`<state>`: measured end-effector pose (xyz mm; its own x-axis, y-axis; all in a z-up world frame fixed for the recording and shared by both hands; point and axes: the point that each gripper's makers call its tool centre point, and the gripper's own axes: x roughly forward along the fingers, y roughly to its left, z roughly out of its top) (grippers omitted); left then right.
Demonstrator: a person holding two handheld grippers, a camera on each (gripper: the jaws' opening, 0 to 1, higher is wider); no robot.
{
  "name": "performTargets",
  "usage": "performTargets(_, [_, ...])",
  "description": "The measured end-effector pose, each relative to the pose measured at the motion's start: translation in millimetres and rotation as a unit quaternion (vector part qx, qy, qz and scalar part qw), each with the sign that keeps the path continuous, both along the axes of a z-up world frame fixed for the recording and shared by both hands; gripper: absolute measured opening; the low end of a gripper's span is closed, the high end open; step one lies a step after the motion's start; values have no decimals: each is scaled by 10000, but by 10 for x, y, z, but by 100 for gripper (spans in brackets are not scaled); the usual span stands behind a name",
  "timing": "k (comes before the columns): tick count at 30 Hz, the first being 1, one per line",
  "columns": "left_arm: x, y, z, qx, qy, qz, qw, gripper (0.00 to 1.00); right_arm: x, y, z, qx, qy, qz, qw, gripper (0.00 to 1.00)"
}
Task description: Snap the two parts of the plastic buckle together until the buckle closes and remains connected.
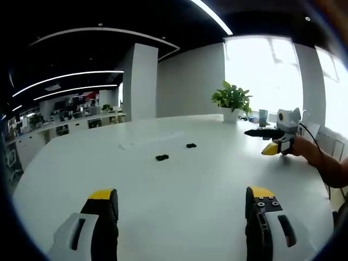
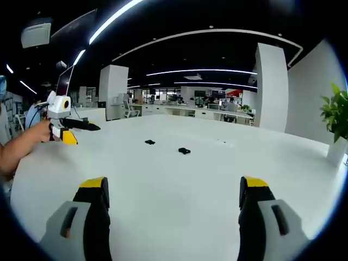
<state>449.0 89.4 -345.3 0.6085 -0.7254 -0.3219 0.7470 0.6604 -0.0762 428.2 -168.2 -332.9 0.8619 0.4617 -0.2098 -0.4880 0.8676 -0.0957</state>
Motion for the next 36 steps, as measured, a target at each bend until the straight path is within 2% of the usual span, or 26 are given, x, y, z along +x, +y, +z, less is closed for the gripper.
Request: performTargets(36, [-31, -19, -38, 77, 23, -17, 10000, 99, -2, -7, 5, -22, -3, 15, 10000, 100])
